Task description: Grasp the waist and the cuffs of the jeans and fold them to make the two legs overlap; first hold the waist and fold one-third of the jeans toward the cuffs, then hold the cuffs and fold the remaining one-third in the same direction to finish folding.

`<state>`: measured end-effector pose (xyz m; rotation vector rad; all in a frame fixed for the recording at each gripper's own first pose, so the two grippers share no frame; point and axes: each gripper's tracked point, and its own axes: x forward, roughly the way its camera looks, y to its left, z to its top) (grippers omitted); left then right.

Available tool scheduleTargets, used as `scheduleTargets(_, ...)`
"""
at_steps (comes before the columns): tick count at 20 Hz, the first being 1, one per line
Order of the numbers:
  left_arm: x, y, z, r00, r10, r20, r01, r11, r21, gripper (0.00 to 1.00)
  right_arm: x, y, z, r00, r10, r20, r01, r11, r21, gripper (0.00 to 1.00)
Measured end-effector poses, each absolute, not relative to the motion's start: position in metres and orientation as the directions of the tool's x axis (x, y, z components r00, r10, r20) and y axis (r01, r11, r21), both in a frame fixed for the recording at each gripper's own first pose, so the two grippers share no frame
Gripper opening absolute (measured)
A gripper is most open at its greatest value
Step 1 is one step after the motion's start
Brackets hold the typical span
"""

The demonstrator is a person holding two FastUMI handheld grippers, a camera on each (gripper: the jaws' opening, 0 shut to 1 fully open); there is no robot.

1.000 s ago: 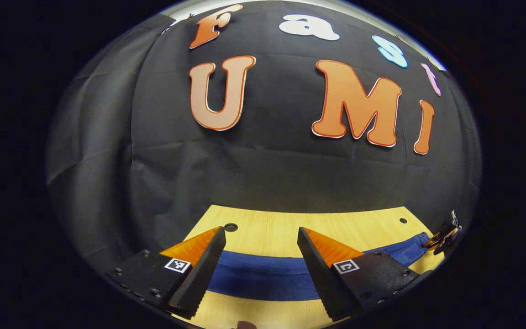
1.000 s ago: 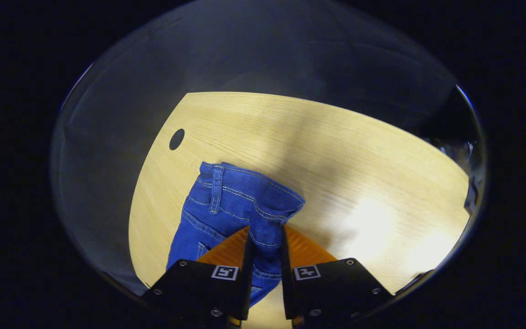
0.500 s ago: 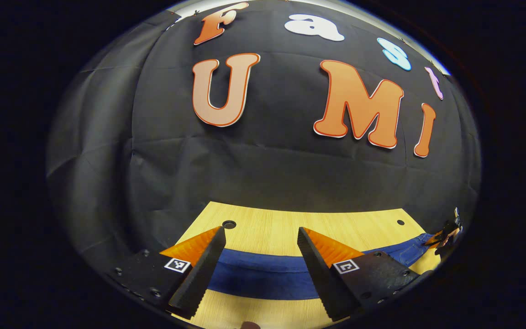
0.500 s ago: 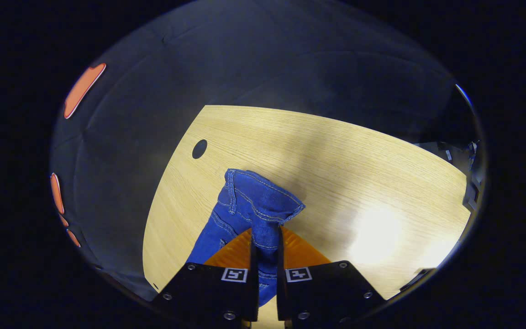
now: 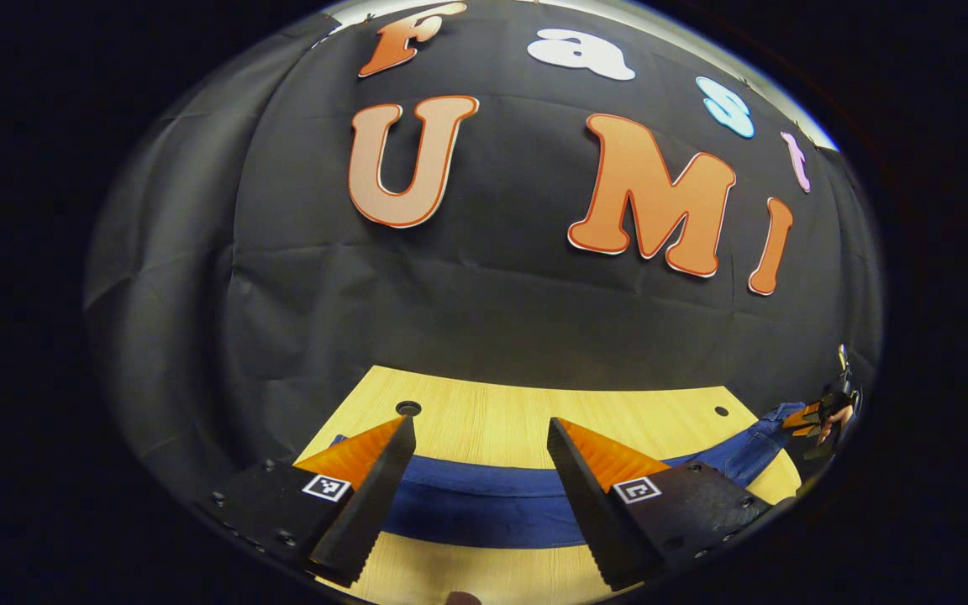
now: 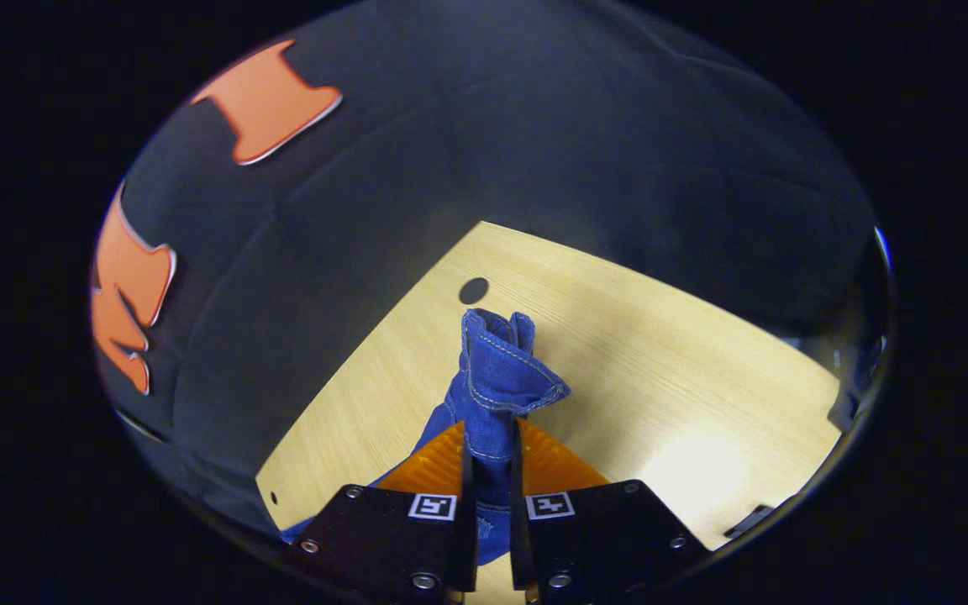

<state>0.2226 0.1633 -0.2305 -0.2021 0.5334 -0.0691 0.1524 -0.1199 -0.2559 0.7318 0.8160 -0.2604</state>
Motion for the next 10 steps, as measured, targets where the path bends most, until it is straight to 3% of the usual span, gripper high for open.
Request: scheduleTargets(10, 0.221, 0.177, -0.230, 0.870, -0.093, -0.484, 0.008, 0.985, -0.175, 0.98, 0.151, -0.047, -0.184, 0.773, 0.065, -0.631, 0.232, 0.897, 0.377, 0.16)
